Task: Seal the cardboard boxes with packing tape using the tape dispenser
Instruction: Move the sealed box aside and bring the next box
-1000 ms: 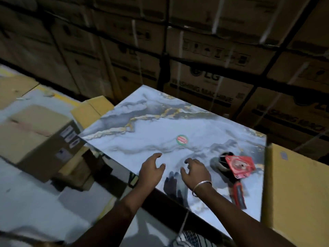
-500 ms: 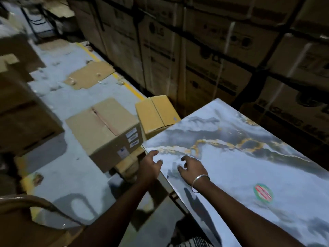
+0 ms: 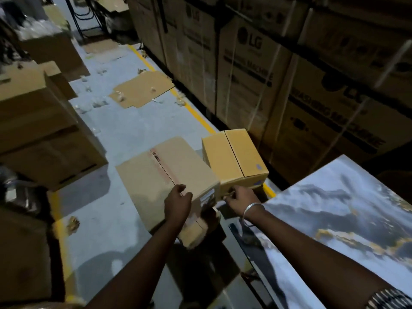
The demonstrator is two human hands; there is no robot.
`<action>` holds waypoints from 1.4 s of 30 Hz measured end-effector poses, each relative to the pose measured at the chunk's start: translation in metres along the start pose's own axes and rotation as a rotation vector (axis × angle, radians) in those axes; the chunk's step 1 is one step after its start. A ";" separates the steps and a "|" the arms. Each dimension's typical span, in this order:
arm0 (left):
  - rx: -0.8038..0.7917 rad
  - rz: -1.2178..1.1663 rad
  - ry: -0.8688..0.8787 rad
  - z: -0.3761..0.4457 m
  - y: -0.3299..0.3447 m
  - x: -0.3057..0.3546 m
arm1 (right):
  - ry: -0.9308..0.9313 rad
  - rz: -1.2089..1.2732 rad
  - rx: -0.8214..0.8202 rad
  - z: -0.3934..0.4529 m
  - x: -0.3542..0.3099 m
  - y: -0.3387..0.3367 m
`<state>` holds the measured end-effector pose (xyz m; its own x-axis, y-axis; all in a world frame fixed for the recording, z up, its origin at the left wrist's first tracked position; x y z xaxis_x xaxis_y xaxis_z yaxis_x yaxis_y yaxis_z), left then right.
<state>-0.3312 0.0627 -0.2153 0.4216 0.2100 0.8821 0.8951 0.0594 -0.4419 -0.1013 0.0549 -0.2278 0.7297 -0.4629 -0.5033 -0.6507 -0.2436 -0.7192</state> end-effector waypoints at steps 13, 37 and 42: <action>0.245 0.284 -0.317 0.171 -0.105 -0.119 | 0.105 -0.187 -0.072 0.201 -0.127 0.061; 0.192 -0.020 -0.270 0.209 -0.132 -0.076 | 0.272 -0.041 0.104 0.198 -0.130 -0.003; 0.091 -0.055 -0.117 0.230 -0.128 0.019 | 0.301 0.040 0.323 0.140 -0.124 -0.093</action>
<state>-0.4713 0.2839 -0.1793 0.3476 0.3157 0.8829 0.8972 0.1615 -0.4110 -0.1013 0.2545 -0.1654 0.5800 -0.7059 -0.4065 -0.5435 0.0365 -0.8386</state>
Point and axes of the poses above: each hand's wrist, its own z-axis towards the middle knuckle, its own y-axis out of the palm, x = y × z, the point moved 7 cm from there along z, towards the middle knuckle, and after that the axes turned 10 degrees about y, right-handed, at the moved point
